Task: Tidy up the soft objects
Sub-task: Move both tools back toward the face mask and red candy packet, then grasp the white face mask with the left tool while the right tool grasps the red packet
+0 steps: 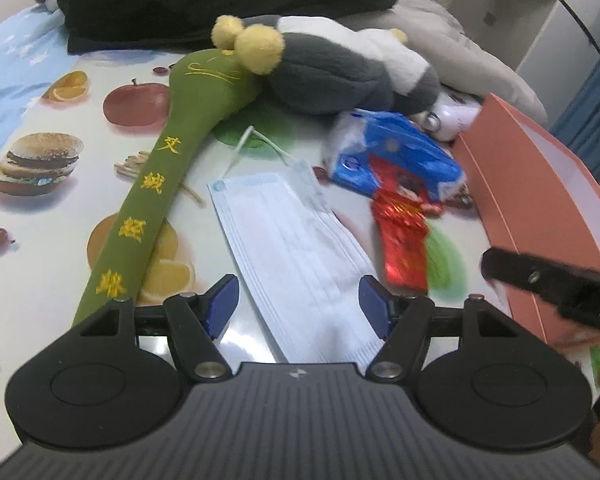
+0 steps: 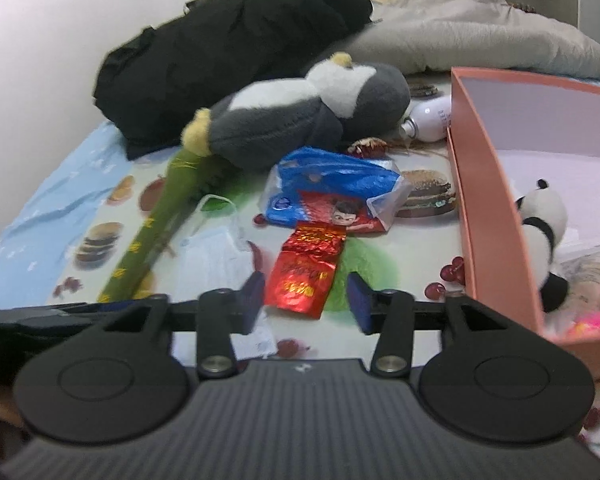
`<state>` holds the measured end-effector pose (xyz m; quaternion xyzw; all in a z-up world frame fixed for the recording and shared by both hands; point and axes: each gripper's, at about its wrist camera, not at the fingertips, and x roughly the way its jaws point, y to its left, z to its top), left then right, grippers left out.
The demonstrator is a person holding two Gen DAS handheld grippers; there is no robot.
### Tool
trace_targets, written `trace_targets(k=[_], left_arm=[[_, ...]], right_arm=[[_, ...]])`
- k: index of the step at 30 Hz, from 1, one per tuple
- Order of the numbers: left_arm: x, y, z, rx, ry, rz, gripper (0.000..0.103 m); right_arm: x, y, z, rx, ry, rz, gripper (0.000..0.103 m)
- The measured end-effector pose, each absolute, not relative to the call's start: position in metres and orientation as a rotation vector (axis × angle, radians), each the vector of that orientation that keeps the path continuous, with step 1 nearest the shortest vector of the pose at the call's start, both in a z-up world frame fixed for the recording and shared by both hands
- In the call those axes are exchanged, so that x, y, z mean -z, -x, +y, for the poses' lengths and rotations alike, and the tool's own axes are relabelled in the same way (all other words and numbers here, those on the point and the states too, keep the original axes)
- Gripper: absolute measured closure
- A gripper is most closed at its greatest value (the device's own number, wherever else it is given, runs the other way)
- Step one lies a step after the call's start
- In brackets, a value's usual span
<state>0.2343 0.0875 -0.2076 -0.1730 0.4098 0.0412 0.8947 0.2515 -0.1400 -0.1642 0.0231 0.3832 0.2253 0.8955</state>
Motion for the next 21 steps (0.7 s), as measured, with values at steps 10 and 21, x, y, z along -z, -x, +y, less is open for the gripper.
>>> trace_targets(k=[10, 21], left_arm=[[0.222, -0.275, 0.104, -0.093, 0.495, 0.892, 0.021], [0.225, -0.281, 0.103, -0.078, 0.532, 0.882, 0.022]], right_arm=[[0.218, -0.297, -0.104, -0.505, 0.054, 0.822, 0.038], [0.228, -0.292, -0.089, -0.575, 0.182, 0.786, 0.054]])
